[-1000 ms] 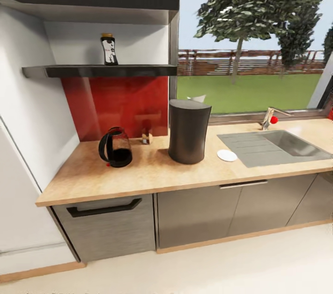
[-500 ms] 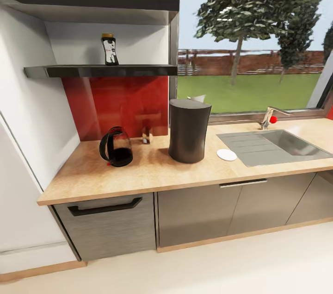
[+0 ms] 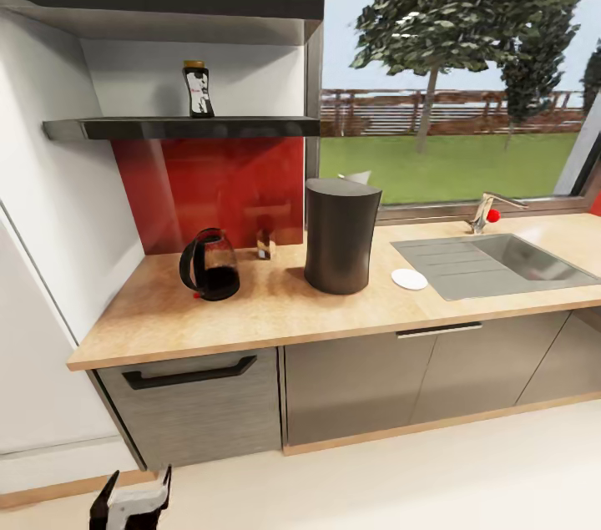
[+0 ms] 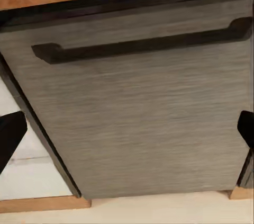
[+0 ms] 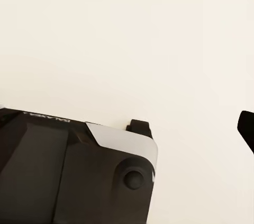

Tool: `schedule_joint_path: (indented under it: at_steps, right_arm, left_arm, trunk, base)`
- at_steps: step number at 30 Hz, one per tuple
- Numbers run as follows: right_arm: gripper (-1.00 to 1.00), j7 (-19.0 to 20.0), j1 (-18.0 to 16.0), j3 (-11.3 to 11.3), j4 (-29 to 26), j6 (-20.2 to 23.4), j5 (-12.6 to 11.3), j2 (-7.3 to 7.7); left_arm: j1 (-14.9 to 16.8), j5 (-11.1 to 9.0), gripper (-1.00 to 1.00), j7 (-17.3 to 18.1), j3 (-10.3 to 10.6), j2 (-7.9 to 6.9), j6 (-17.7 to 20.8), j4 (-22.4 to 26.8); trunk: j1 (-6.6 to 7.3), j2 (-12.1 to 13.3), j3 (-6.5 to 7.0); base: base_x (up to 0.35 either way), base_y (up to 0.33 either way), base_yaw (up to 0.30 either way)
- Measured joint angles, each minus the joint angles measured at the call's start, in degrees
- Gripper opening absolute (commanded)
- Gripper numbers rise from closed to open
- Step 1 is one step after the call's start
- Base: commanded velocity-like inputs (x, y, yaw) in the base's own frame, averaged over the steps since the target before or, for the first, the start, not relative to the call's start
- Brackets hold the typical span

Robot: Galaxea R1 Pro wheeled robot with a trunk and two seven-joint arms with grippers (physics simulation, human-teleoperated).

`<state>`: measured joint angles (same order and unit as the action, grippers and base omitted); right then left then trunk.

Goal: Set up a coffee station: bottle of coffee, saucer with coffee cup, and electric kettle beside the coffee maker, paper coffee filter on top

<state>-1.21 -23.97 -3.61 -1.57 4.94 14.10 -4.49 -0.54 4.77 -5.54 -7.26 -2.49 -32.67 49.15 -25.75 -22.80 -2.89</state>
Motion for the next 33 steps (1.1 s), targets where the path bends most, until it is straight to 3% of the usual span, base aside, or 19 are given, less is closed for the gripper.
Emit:
schedule_joint_path:
  at_steps: [4,15,24,29,33]
  right_arm:
    - [1.00,0.0,0.0,0.0,0.0,0.0,0.0,0.02]
    - [1.00,-0.1,0.0,0.0,0.0,-0.1,0.0,0.04]
    - [1.00,-0.1,0.0,0.0,0.0,-0.6,0.0,0.11]
    - [1.00,-0.1,0.0,0.0,0.0,-3.4,0.1,0.11]
    - [1.00,-0.1,0.0,0.0,0.0,-4.4,0.1,0.17]
  left_arm:
    - [3.7,0.1,1.00,-1.0,0.1,-0.03,-0.8,3.8]
    - [16.6,0.3,1.00,-1.1,0.2,-0.36,-1.0,8.1]
    - [25.2,0.5,1.00,-1.0,0.6,0.14,-0.4,12.2]
    - [32.0,0.4,1.00,-0.9,0.7,0.27,1.8,13.2]
    - [36.3,0.4,1.00,-1.0,0.7,0.38,6.6,13.9]
  trunk:
    - [0.00,0.0,0.02]
    - [0.00,0.0,0.02]
    - [0.00,0.0,0.02]
    - [0.00,0.0,0.02]
    - [0.00,0.0,0.02]
  base:
    - [0.000,0.000,0.000]
    - [0.000,0.000,0.000]
    - [0.000,0.000,0.000]
    - [0.000,0.000,0.000]
    - [0.000,0.000,0.000]
